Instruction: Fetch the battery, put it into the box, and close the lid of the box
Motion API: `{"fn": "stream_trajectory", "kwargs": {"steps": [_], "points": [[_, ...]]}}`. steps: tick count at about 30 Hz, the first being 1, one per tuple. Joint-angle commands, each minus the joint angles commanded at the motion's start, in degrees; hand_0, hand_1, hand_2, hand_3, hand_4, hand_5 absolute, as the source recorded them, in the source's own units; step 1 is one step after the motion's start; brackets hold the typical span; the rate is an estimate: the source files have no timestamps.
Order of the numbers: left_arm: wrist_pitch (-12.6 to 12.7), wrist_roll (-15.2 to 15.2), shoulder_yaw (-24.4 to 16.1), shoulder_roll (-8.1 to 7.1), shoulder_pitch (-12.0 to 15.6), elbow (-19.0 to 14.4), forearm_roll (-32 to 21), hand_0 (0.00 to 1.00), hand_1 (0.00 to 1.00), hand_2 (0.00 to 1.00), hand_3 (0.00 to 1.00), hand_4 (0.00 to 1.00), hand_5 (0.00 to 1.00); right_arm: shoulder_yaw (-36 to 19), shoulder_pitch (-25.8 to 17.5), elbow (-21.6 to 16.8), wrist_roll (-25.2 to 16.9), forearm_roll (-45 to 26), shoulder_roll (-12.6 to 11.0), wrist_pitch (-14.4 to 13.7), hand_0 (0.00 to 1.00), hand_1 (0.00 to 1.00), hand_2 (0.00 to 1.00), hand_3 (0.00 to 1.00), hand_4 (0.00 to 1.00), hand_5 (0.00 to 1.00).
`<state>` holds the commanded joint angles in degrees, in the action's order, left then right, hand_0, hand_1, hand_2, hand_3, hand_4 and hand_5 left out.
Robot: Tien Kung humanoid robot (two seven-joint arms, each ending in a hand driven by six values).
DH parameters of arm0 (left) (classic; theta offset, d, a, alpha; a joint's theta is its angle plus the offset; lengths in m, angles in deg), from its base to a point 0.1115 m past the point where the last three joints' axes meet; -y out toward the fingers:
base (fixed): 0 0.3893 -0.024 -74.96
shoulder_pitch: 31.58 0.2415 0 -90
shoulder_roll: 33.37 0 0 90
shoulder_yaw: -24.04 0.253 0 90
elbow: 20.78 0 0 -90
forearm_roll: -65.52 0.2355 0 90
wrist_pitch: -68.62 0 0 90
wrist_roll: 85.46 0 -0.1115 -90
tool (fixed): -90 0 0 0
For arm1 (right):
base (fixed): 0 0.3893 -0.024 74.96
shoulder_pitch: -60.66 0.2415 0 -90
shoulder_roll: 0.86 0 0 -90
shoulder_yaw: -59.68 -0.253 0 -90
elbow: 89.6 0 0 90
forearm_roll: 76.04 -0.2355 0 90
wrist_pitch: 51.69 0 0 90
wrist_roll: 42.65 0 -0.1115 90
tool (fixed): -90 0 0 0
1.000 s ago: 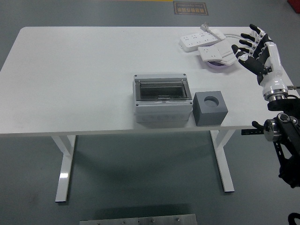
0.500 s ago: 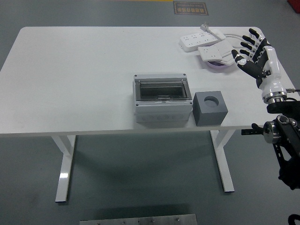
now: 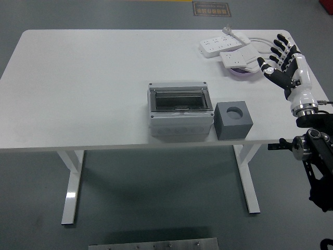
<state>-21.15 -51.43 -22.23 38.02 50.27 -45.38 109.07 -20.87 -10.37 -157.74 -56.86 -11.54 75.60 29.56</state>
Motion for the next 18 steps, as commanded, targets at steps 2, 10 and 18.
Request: {"fn": "stream_trajectory", "kwargs": {"steps": [2,10,18], "points": [[0.0,0.0,0.0,0.05,0.0,0.0,0.0,0.848,0.899,0.835,0.826,0.836,0.679,0.1,0.0,0.0,0.1,0.0,0.0,0.0,0.868,0.885,0.918,0.915,0.816,0.056],[-0.1,0.3,-0.4,0.13,0.0,0.0,0.4,0.848,0.899,0.835,0.826,0.836,0.679,0.2,-0.4,0.3,0.3,-0.3,-0.3,0.0,0.876,0.896,0.918,0.911,0.825,0.086],[-0.2,0.3,-0.5,0.19,-0.1,0.1,0.5,0.847,0.899,0.835,0.826,0.836,0.679,0.4,0.1,0.4,0.5,-0.5,-0.5,0.0,0.88,0.898,0.915,0.902,0.83,0.101]]}}
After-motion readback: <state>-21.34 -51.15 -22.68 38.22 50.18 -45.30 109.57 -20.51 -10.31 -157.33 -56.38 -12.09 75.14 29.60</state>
